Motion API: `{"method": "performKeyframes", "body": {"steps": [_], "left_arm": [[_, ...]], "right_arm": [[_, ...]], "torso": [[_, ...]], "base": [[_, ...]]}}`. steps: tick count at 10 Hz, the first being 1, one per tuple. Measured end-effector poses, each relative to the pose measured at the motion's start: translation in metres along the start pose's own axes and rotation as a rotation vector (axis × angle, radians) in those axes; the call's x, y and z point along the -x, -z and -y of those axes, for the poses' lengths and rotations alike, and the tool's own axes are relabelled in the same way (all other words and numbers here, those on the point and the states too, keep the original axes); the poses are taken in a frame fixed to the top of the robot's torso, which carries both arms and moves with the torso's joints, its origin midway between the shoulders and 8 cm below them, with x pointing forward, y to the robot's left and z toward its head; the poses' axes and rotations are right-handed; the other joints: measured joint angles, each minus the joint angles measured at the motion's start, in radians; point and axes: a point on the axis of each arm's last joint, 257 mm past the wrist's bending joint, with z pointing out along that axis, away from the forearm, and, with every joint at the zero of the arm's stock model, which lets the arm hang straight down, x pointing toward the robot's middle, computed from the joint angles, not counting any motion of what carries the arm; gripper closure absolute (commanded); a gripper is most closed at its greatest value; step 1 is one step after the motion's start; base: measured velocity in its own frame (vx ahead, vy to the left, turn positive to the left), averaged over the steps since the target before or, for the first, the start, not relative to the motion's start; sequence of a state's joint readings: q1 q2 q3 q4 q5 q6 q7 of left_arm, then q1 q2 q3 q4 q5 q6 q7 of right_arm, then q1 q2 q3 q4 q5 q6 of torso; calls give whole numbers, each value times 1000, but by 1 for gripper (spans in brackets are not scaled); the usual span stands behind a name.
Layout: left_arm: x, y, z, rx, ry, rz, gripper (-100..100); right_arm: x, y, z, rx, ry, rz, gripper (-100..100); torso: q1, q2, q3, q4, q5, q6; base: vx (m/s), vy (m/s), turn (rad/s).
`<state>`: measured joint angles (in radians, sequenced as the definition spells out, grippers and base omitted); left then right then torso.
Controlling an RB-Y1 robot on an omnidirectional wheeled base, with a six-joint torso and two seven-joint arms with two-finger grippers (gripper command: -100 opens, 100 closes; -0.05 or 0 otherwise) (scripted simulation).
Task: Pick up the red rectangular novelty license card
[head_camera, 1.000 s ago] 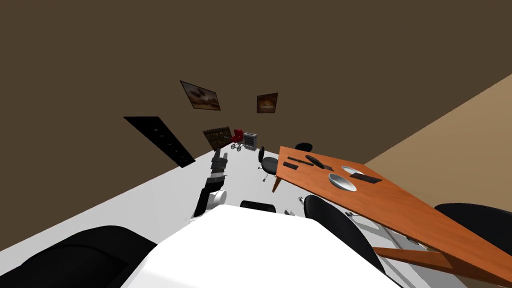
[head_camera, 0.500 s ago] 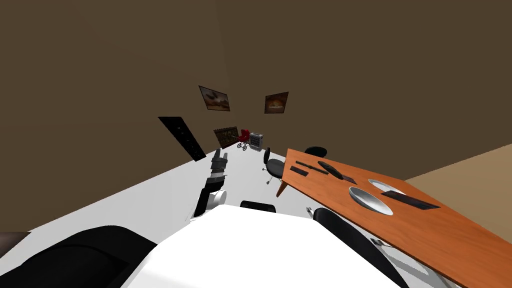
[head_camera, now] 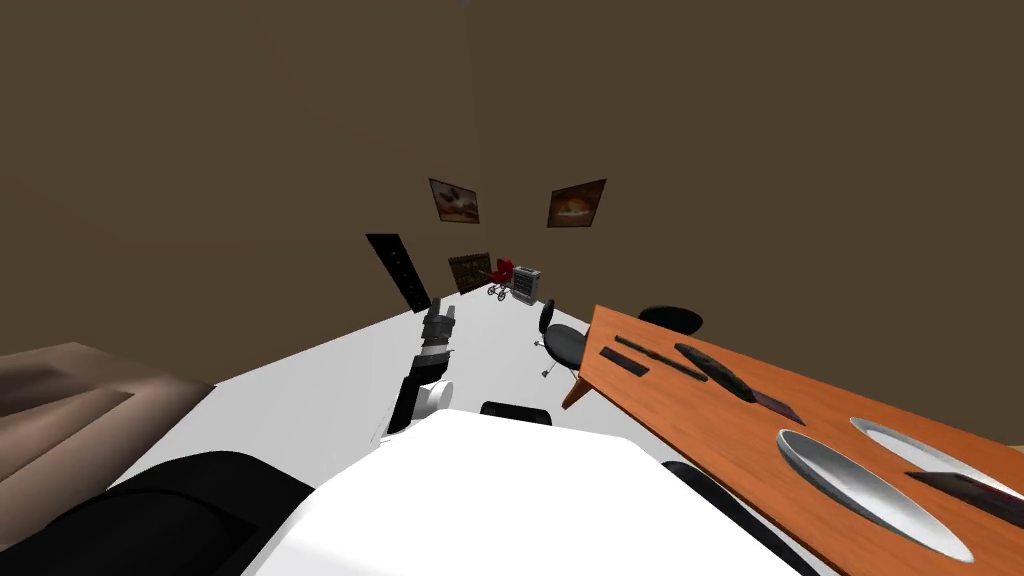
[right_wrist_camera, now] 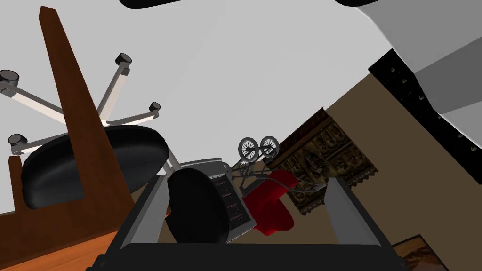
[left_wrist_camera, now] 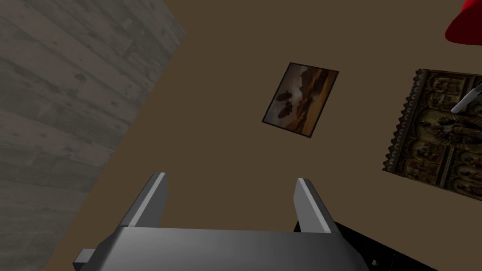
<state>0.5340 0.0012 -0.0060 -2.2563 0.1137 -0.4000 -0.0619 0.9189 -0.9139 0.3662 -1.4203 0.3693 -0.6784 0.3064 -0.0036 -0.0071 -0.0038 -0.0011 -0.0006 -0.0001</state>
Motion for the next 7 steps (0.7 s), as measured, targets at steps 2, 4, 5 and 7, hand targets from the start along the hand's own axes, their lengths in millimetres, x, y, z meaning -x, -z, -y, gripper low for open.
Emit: {"method": "performKeyframes", "body": {"steps": [2,4,5,7], "left_arm": [[0,0,0,0,0,0,0],[0,0,0,0,0,0,0],[0,0,0,0,0,0,0],[0,0,0,0,0,0,0]], "right_arm": [[-27,25,26,-59,60,-103,-100],[-42,48,51,-100,106,-180,-100],[-52,60,61,-120,134,-226,-100],[-59,87,88,-161,178,-297,-100]], "torso": [[0,-1,-1,0,0,1],[0,-1,0,0,0,2],[0,-1,0,0,0,0],[-1,-1,-1,0,0,0]], "base": [[92,-10,229],[72,-10,241],[63,-20,132],[85,-26,207]]}}
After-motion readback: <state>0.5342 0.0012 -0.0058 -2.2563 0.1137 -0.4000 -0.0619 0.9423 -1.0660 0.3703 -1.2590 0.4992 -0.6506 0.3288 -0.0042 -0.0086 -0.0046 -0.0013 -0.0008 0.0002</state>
